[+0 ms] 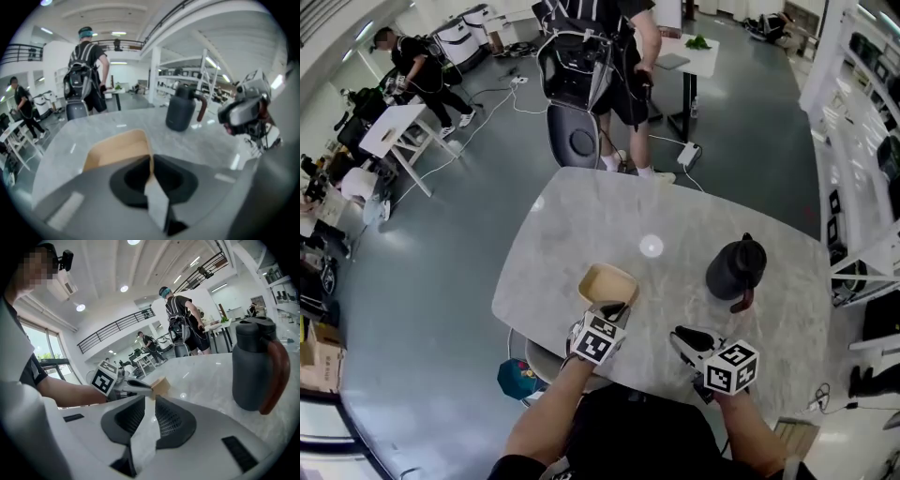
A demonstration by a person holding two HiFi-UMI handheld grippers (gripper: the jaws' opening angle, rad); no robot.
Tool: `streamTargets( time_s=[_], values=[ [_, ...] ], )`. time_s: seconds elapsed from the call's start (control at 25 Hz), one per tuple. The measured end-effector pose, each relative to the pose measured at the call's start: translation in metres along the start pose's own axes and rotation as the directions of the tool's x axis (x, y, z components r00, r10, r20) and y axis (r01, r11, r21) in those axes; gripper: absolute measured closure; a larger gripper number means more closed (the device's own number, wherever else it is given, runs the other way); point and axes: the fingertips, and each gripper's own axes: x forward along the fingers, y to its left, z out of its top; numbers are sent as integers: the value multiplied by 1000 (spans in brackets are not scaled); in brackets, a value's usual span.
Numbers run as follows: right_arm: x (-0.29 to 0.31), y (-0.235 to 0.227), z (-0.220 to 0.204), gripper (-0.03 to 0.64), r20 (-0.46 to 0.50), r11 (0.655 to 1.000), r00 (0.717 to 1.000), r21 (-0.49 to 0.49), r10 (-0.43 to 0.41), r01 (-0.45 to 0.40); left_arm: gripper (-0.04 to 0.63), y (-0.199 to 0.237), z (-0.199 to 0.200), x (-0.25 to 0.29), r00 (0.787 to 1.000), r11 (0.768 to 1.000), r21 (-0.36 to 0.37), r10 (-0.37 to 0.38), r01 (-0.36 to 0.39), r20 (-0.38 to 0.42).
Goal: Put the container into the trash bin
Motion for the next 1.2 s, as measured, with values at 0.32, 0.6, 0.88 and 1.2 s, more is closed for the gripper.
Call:
streamTargets(
  time_s=[0.32, 0.6, 0.88, 1.2],
  values=[
    [55, 64, 2, 558, -87, 965, 970, -113, 227, -236, 565, 24, 6, -113, 970, 976, -124, 195, -178, 146],
    [99, 129, -4, 560, -217, 883, 904, -224, 368, -413, 565, 45, -28, -206, 894, 901, -293, 389, -320, 221],
    [147, 210, -20, 561, -324, 797, 833, -277, 449, -537, 565, 73, -101, -299, 803, 790, -434, 557, -433, 213],
    [223, 332, -59, 565, -418, 721, 754, -274, 507, -636, 565, 103, -214, -406, 718, 674, -558, 671, -484, 188]
  ],
)
